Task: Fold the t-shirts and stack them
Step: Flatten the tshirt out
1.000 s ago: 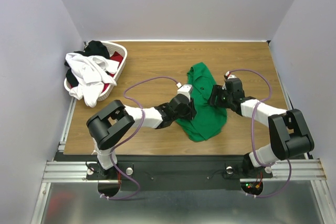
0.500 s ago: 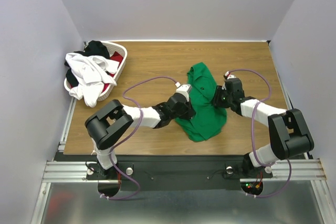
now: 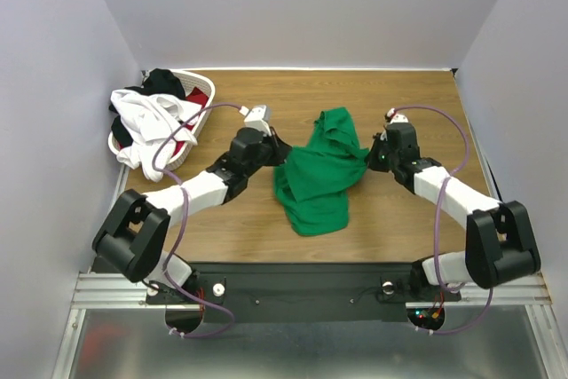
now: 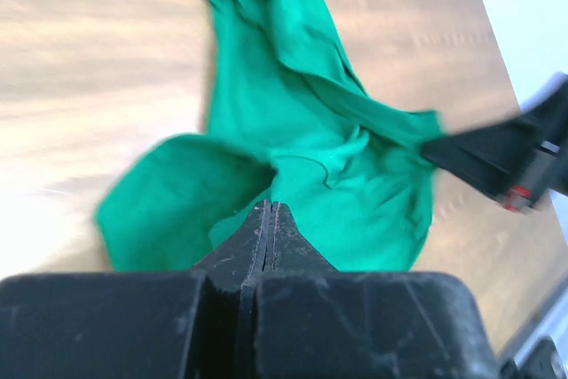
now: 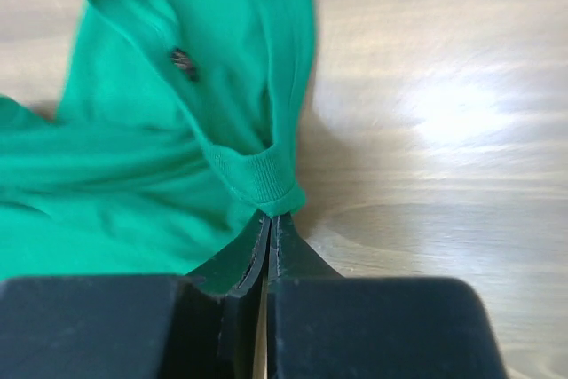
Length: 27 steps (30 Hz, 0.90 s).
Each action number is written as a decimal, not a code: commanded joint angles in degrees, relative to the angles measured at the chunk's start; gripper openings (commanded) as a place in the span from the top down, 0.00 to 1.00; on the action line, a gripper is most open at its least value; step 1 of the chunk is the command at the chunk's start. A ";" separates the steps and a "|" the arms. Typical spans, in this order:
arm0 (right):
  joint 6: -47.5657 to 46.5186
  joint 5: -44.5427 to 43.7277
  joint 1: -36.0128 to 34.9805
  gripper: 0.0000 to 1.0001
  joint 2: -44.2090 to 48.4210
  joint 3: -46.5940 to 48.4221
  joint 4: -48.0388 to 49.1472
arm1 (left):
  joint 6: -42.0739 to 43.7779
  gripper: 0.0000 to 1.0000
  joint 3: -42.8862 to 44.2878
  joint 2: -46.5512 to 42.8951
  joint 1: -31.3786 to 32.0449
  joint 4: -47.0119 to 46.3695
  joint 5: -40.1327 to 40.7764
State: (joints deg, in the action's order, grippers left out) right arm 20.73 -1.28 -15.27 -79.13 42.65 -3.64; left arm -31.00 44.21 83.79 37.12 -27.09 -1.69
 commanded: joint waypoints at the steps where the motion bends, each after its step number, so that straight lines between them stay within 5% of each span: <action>1: -1.57 -6.98 -0.38 1.00 5.74 3.66 -2.24 | 3.14 1.00 -0.96 -5.55 -5.39 0.89 1.25; 7: -1.57 -12.25 -0.38 1.00 7.94 4.28 -4.10 | 4.55 1.00 0.88 -9.60 -8.65 2.74 0.91; 11: -2.27 -18.13 -0.20 1.00 7.50 4.98 -4.62 | 2.18 1.00 2.29 -9.52 -7.95 1.35 -6.20; 23: -5.61 -25.27 9.28 0.99 5.39 16.40 -6.91 | -0.02 1.00 16.95 4.70 12.08 -2.87 -9.81; 25: -6.05 -25.70 11.66 0.89 5.65 17.02 -7.26 | -0.90 1.00 19.94 9.01 15.06 -4.19 -10.96; 27: -6.14 -25.71 11.75 0.65 6.71 16.68 -7.87 | -0.90 0.98 21.62 11.91 16.05 -4.46 -12.01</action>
State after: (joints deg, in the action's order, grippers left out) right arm 15.94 -24.12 -5.02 -73.69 57.43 -11.14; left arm -30.81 61.73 92.84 51.22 -27.44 -10.63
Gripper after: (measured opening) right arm 0.189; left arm 0.019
